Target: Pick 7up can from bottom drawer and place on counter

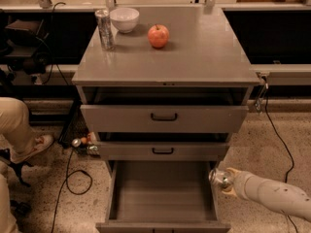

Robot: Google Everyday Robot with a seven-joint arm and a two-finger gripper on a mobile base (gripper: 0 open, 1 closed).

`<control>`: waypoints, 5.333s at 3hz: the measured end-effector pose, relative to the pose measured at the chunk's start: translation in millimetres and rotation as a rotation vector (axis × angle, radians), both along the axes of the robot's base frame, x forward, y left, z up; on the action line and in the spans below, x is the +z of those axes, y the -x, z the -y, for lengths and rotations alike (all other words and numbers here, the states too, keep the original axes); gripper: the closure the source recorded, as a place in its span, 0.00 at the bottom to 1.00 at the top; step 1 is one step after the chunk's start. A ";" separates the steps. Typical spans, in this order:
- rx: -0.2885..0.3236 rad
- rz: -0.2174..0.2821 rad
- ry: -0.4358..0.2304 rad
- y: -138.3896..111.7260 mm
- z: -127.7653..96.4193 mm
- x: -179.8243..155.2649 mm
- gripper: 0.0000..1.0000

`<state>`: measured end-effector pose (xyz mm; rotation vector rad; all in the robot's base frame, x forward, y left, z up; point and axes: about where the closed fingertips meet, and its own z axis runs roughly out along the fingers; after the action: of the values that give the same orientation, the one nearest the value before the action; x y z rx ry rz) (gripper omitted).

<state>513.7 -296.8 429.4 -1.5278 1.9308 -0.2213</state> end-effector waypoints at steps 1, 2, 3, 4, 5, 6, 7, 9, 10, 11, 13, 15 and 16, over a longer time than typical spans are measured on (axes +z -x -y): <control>-0.020 0.092 0.072 1.5 16.6 51.6 1.00; -0.017 0.095 0.072 1.1 16.3 52.9 1.00; 0.037 0.158 0.085 -8.1 10.6 84.9 1.00; 0.106 0.232 0.134 -14.1 27.5 133.2 1.00; 0.159 0.375 0.160 -10.9 45.9 216.5 1.00; 0.233 0.506 0.215 -17.6 33.6 274.7 1.00; 0.253 0.522 0.223 -20.5 26.0 279.2 1.00; 0.308 0.635 0.304 -42.1 38.3 328.8 1.00; 0.402 0.730 0.423 -66.0 42.2 381.5 1.00; 0.489 0.787 0.552 -85.0 40.9 420.6 1.00; 0.505 0.800 0.580 -89.3 42.1 425.3 1.00; 0.630 0.921 0.802 -146.1 46.4 462.6 1.00; 0.650 1.000 0.880 -174.5 39.2 478.4 1.00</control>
Offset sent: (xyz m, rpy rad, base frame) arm -0.0020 -0.0138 0.0389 -0.0567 -0.0689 -0.0173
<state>688.3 -336.0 907.8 -1.9048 0.4823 -1.3520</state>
